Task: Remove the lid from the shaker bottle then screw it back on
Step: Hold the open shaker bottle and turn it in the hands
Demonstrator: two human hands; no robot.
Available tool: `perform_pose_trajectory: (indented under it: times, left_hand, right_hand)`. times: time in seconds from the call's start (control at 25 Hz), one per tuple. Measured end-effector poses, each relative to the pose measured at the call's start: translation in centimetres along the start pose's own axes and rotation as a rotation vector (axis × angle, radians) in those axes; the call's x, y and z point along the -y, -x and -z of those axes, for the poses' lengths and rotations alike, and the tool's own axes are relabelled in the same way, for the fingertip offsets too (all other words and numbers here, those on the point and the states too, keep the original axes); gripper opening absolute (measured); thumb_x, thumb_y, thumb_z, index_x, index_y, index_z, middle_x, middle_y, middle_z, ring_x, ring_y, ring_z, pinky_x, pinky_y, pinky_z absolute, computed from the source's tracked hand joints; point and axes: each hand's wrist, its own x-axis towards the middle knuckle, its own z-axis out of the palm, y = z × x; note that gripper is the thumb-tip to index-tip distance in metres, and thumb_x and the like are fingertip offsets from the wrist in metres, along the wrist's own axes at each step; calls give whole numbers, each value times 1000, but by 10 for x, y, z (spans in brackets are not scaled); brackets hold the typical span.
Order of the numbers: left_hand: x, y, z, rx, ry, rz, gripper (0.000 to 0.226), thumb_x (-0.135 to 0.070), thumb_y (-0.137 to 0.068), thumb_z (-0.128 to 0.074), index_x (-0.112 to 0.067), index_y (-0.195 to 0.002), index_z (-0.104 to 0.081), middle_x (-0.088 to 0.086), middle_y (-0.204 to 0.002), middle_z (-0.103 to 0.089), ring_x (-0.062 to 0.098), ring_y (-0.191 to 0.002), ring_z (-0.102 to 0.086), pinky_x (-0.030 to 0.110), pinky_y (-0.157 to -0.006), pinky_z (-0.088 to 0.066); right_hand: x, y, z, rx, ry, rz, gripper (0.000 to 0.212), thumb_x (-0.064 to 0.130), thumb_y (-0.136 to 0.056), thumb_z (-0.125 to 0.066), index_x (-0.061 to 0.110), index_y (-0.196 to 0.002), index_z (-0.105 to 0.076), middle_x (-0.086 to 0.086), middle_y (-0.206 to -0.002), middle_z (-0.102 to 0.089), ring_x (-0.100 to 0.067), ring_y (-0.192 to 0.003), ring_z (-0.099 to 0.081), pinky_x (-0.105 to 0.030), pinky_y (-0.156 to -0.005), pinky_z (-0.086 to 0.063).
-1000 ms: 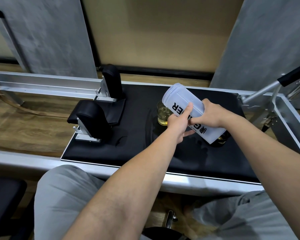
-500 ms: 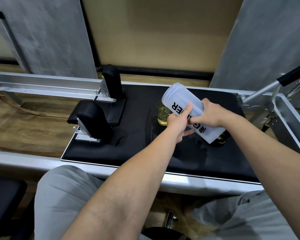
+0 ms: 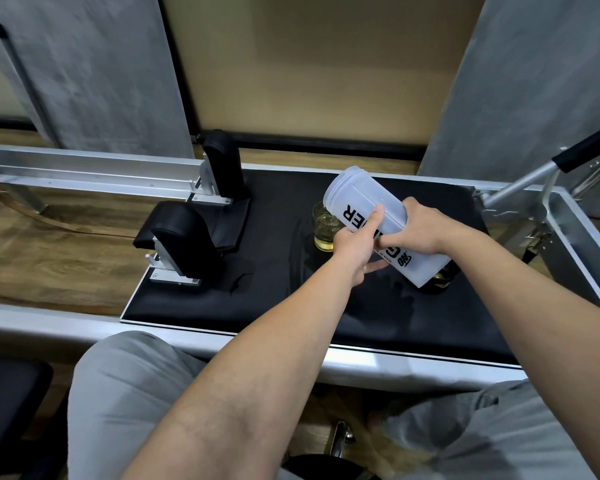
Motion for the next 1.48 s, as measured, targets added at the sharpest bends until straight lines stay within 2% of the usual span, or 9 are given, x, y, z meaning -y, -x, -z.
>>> perform_pose_trajectory:
  times: [0.28,0.4,0.6,1.2,1.48]
  left_hand:
    - [-1,2,-1,1,-2,0,53,-53,-94,-77,-15,-130,-66,7,-125,-78,26,-113,-77,42,-74,-67]
    - [-2,2,-1,2,-4,-3,54,-52,-95,-76,-14,-131,-66,8,-126,-78,27,-113,-76,43,-76,-67]
    - [-3,3,0,4,4,-8,54,-52,-95,-76,-13,-131,-66,9,-126,-78,27,-114,-77,44,-78,-67]
    - [-2,3,5,8,11,-7,55,-53,-94,-76,-12,-130,-67,10,-125,-79,27,-113,-77,39,-69,-67]
    - [-2,0,6,16,16,-3,55,-53,-94,-77,-13,-130,-66,9,-125,-79,27,-113,-77,43,-75,-67]
  right_hand:
    - [0,1,1,5,-6,-6,74,69,-50,-80,27,-99,-44,-2,-93,-70,-20,-80,-70,-38,-65,-54]
    - [0,1,2,2,-7,-5,77,69,-51,-81,25,-103,-45,-2,-92,-70,-20,-80,-69,-36,-62,-52]
    - [1,1,3,-2,13,0,80,67,-54,-82,21,-109,-46,-3,-93,-69,-21,-82,-69,-39,-67,-55]
    - [5,1,0,-2,17,-4,78,67,-53,-82,24,-105,-45,-3,-91,-70,-19,-79,-69,-36,-61,-52]
    - [6,-1,0,1,18,-5,78,67,-54,-82,23,-107,-45,-3,-92,-70,-20,-80,-70,-36,-62,-52]
